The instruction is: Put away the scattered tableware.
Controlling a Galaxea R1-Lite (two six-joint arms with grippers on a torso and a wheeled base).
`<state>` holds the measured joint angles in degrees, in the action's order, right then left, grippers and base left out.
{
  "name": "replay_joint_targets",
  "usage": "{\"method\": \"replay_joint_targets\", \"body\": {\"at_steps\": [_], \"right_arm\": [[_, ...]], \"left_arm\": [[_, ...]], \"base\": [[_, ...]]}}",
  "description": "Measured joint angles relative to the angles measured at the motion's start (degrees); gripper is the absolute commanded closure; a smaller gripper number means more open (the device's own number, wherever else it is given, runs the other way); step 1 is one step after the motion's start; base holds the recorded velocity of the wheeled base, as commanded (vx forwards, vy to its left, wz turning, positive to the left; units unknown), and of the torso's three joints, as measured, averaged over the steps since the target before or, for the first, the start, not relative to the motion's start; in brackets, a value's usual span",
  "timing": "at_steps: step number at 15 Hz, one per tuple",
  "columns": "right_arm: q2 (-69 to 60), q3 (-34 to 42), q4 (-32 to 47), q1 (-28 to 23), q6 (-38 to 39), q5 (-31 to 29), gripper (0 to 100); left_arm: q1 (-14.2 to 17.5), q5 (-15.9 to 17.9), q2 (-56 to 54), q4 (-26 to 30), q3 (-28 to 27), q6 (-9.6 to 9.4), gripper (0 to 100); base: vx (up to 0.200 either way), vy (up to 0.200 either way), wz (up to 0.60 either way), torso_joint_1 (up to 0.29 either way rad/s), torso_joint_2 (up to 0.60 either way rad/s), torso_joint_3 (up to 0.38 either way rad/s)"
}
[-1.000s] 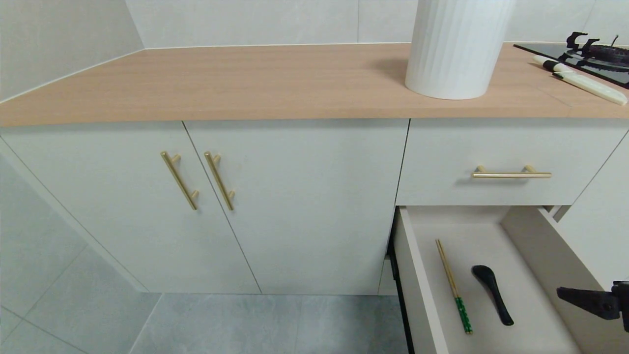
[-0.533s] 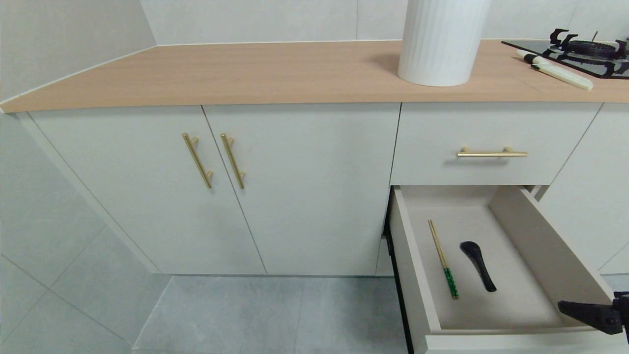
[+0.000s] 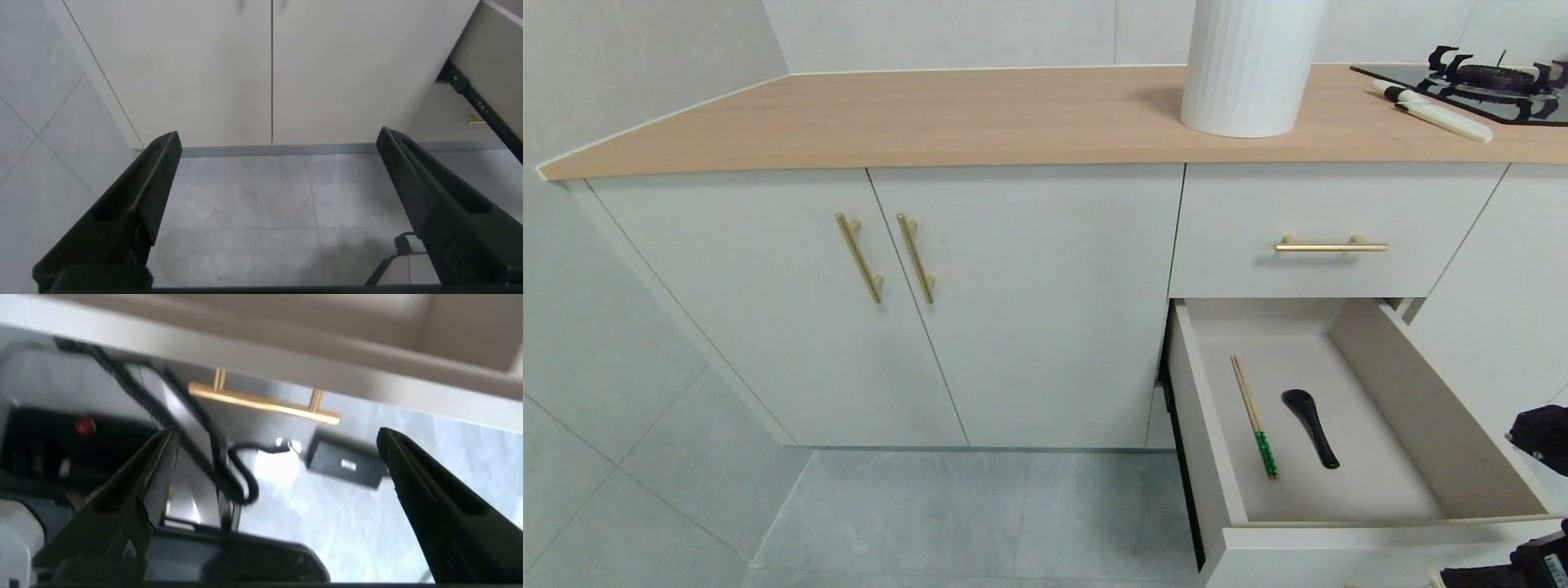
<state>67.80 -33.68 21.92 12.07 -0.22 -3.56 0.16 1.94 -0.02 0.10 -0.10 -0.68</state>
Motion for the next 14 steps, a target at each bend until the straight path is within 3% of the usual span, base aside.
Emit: {"method": "replay_joint_targets", "body": {"at_steps": [6, 14], "right_arm": [[10.3, -1.7, -0.1, 2.0, 8.4, -2.3, 0], [15.1, -0.7, -9.6, 1.9, 9.8, -2.8, 0]], "left_arm": [[0.0, 0.0, 0.0, 0.0, 0.0, -0.02, 0], [0.0, 0.0, 0.0, 0.0, 0.0, -0.02, 0]], "base": [[0.0, 0.0, 0.0, 0.0, 0.0, 0.0], [0.0, 0.0, 0.0, 0.0, 0.0, 0.0]]}}
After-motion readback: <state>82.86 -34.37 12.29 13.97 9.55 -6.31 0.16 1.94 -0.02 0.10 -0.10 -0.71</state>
